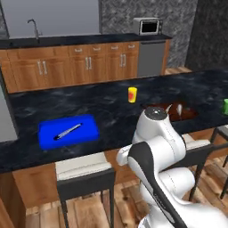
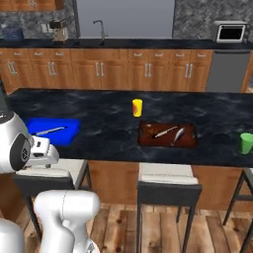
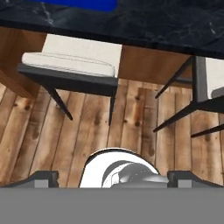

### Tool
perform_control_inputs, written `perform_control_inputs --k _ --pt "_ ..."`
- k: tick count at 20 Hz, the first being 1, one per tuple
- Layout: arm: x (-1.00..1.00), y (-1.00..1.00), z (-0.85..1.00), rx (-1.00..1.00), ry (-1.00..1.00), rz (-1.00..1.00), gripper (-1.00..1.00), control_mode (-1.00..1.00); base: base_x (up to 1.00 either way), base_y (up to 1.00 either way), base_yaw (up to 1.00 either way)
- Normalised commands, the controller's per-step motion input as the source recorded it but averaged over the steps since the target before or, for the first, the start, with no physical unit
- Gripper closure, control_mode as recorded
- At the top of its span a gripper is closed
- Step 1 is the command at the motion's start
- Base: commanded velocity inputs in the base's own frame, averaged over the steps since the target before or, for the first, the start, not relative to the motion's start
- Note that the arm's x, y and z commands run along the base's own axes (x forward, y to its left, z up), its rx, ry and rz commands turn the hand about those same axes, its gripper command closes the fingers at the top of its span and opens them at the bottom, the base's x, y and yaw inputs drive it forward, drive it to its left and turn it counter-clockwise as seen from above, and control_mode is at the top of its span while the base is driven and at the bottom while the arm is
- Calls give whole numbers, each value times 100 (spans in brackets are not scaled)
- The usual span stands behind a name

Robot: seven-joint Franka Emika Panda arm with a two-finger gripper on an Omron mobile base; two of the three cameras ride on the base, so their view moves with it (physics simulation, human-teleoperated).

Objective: Gather the cucumber and onion from the fridge and place them on a tray on the dining counter. Then gather the fish and chicken drumstick from the fridge and place them on the other tray.

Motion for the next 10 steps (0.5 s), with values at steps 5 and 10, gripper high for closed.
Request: perform_control_inputs --k 5,10 --pt "0 0 0 0 0 0 -100 100 -44 98 0" --pt "0 0 0 0 0 0 -100 100 -51 100 0"
